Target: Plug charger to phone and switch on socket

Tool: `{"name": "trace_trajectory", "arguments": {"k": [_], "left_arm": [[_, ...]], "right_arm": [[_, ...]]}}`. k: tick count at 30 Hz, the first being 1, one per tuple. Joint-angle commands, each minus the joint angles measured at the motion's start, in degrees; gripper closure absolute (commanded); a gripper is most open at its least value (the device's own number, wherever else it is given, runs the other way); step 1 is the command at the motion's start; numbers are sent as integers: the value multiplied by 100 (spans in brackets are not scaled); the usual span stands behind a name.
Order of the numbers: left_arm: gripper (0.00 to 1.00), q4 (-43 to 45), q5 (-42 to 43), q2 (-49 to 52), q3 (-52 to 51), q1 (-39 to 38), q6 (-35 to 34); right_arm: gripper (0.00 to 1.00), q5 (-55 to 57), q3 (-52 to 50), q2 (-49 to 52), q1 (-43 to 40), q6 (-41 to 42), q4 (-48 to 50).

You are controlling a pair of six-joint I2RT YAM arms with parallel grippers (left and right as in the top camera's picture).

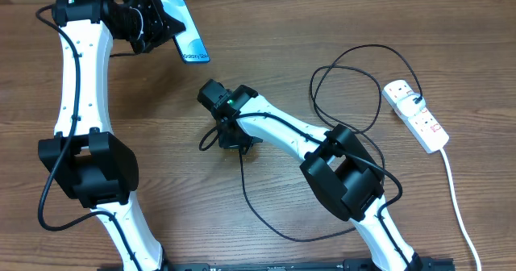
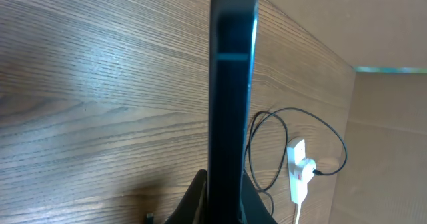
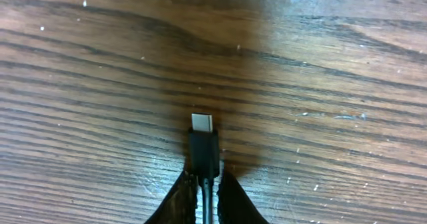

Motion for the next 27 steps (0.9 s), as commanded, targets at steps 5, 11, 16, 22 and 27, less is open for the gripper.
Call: {"name": "trace_trajectory", "arguments": {"k": [5,11,16,22,27], "left_arm": [[96,24,232,-94,85,59,129],[96,17,234,-94,85,59,129],[96,11,258,-94,85,57,129],[96,387,1353,-94,85,61,599],[96,916,2428,-94,85,59,728]], "right_arm": [[92,-59,-170,50,42,-17,79],[95,-61,-170,50,31,-17,61],[96,-61,7,48,15,-22,-192],[96,-286,918,-151,-85,-664,-1027],[96,-350,1637,-625,-131,-1073,-1528]]}}
